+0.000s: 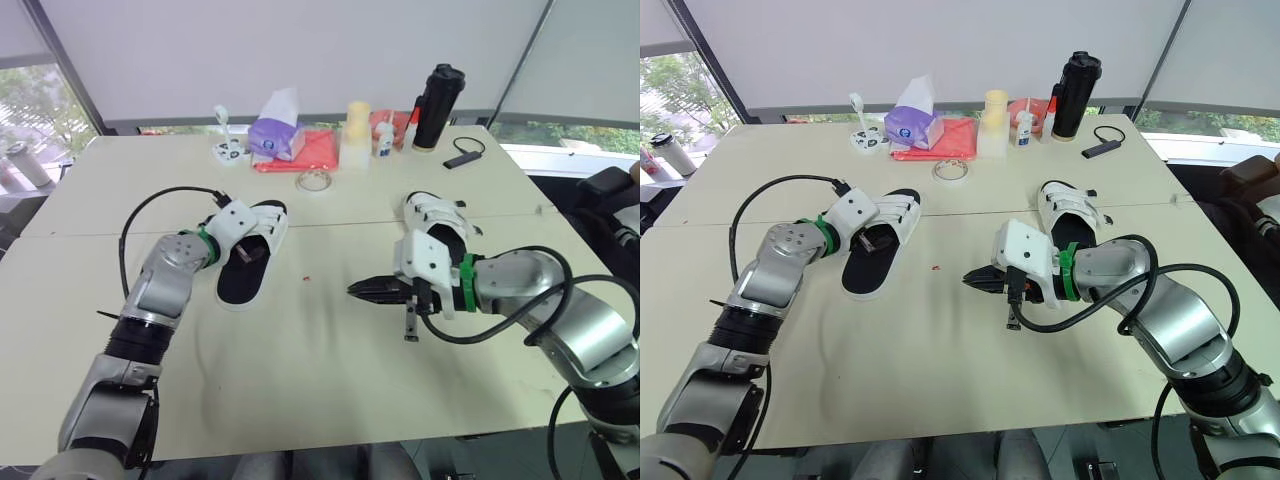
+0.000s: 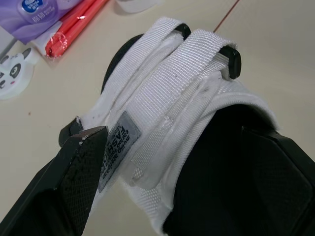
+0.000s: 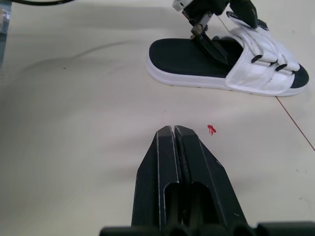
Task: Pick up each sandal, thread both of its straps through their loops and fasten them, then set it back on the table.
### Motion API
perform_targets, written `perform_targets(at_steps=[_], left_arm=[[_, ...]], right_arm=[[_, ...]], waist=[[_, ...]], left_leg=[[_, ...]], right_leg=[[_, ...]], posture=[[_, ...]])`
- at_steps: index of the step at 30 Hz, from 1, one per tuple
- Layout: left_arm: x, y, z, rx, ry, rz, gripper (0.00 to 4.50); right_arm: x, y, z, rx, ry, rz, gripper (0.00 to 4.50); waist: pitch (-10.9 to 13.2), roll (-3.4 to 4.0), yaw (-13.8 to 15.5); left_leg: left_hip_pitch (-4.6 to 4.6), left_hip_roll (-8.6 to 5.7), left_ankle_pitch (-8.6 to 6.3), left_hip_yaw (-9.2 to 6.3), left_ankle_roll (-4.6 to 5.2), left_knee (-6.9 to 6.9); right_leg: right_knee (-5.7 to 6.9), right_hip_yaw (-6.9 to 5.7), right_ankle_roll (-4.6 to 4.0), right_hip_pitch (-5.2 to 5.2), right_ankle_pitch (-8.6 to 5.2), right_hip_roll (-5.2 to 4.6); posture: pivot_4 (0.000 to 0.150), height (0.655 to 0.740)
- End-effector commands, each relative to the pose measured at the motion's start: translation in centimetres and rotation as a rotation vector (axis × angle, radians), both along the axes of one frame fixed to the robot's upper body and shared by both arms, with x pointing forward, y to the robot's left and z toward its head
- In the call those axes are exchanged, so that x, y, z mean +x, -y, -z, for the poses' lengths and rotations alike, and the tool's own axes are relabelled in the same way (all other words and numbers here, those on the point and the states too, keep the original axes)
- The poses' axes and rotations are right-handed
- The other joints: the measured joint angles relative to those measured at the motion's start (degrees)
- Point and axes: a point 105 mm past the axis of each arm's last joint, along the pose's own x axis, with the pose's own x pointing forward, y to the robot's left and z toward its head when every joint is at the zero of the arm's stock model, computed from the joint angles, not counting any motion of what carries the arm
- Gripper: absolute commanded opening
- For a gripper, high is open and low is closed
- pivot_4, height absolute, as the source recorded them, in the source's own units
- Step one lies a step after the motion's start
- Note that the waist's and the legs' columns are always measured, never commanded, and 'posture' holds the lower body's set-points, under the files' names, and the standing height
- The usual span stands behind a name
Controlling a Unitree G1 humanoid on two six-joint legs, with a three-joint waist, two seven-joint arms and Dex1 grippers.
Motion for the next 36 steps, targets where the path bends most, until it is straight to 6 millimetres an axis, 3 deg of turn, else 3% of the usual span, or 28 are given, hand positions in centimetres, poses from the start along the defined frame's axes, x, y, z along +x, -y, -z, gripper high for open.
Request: perform_targets(at_steps=[1,6,11,14,17,23,27,33,36], left_arm=[[-1.0,-0.3,-1.4,-0.025,0.019,0.02,4.46],[-2.0,-1.3,-2.0,0.004,0.034,0.025,4.46],[-1.8,-1.9,-1.9,0.165,0.128,0.045,4.46],[-1.8,-2.2,-1.4,0.388,0.235,0.118,4.46],[-1.5,-2.7,-1.3,0.433,0.3,0.119,4.46],[-2.2,-1.4,-3.1,0.176,0.294,0.147,4.46],[-2.9,-1.1,-3.5,0.112,0.259,0.18,4.46],[-8.0,-0.1,-4.1,-0.186,-0.03,0.356,4.46],[-9.6,0.4,-4.8,-0.252,-0.088,0.41,4.46]], right_arm=[[0.0,0.1,-0.9,0.0,0.046,-0.007,0.0],[0.0,0.3,-0.8,-0.002,0.044,-0.004,0.0],[0.1,0.2,-0.8,0.003,0.043,-0.008,0.0],[0.1,0.2,-0.8,0.004,0.041,-0.007,0.0],[0.1,0.2,-0.8,0.001,0.041,-0.005,0.0],[0.0,0.3,-0.8,-0.001,0.039,-0.004,0.0],[0.0,0.4,-0.8,-0.003,0.039,-0.003,0.0],[0.8,1.9,-1.5,-0.032,0.062,0.04,0.0],[0.8,2.7,-2.4,-0.026,0.068,0.054,0.0]], waist=[[0.0,0.0,0.0],[0.0,0.02,-0.1],[0.0,0.03,0.1],[0.0,0.03,0.2],[0.0,0.05,0.2],[0.0,0.05,0.1],[0.1,0.09,-0.1],[0.2,0.21,-0.3],[0.2,0.25,0.2]], left_leg=[[-0.01,0.0,0.0,0.0,0.0,-0.01],[-0.01,0.04,0.0,0.02,0.0,-0.03],[-0.01,0.06,0.0,0.03,0.0,-0.03],[-0.01,0.06,-0.01,0.04,0.0,-0.03],[-0.02,0.06,0.0,0.08,0.0,-0.04],[-0.04,0.1,-0.01,0.08,0.0,-0.04],[-0.02,0.1,-0.01,0.09,0.0,-0.05],[-0.03,0.16,-0.01,0.13,0.01,-0.06],[-0.01,0.22,-0.01,0.1,0.01,-0.06]], right_leg=[[0.0,0.0,0.0,-0.02,0.0,0.0],[0.0,0.02,-0.01,-0.04,0.0,0.01],[-0.02,0.03,-0.02,-0.05,0.0,0.0],[-0.06,0.04,-0.02,-0.03,0.0,0.0],[-0.08,0.1,-0.04,-0.07,0.01,-0.01],[-0.09,0.09,-0.04,-0.07,0.01,-0.02],[-0.08,0.09,-0.04,-0.09,0.01,0.0],[-0.08,0.1,-0.05,-0.12,0.01,0.01],[-0.08,0.09,-0.17,-0.07,-0.06,0.01]], posture=[[0.15,0.74],[0.15,0.74],[0.15,0.74],[0.15,0.74],[0.15,0.74],[0.15,0.74],[0.15,0.74],[0.15,0.74],[0.15,0.74]])
